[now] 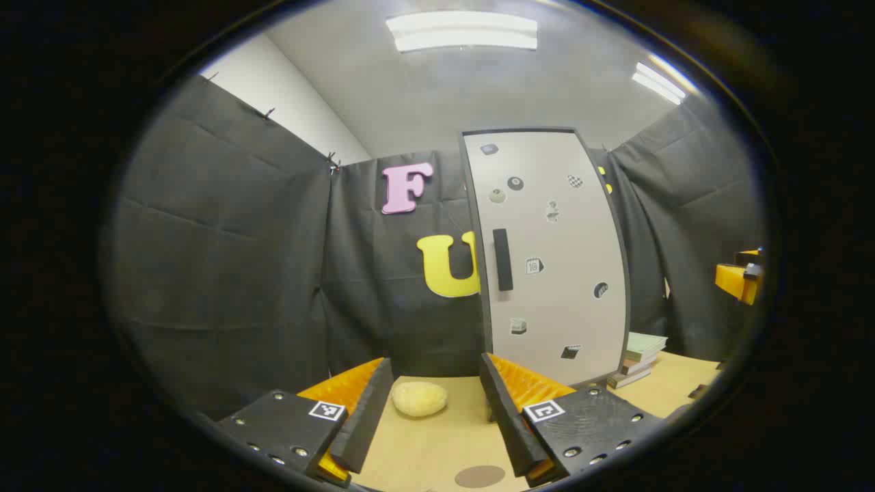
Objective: Open the cabinet door with the right hand, grasp the bottle in the cabinet with the left hand and place it on the coaster, then close the cabinet door with the right hand.
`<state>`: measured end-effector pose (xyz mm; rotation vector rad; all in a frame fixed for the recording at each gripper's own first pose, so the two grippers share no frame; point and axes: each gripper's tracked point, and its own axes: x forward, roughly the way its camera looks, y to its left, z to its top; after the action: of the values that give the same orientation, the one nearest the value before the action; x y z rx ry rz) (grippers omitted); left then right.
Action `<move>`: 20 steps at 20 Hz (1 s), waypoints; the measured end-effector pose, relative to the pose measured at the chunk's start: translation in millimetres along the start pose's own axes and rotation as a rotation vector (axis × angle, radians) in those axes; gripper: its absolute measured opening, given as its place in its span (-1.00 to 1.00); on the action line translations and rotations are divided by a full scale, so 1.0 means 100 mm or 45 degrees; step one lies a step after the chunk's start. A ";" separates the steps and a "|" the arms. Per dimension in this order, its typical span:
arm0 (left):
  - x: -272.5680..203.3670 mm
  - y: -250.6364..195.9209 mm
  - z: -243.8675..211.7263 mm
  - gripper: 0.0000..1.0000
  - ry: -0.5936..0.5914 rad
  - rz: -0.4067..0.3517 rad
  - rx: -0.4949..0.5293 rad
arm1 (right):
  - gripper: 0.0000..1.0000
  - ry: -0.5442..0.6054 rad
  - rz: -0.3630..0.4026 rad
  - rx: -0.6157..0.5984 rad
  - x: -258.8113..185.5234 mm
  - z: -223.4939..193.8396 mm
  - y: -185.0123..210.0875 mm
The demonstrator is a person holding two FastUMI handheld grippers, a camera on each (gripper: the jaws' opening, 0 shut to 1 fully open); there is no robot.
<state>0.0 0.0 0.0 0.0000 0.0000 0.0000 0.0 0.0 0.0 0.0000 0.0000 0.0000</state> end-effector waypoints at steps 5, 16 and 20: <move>-0.05 0.01 0.04 0.58 -0.026 0.022 0.002 | 0.94 0.008 -0.002 0.006 0.03 -0.03 0.01; 0.00 0.06 0.03 0.53 -0.024 0.052 0.011 | 0.94 0.002 0.057 0.013 0.20 0.11 0.25; 0.02 0.16 -0.02 0.58 -0.025 0.100 0.032 | 0.94 -0.008 0.113 0.035 0.38 0.33 0.52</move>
<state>2.3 16.2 -1.5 0.0249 -0.0193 0.0784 37.8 52.0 33.3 0.0277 -0.0066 0.0886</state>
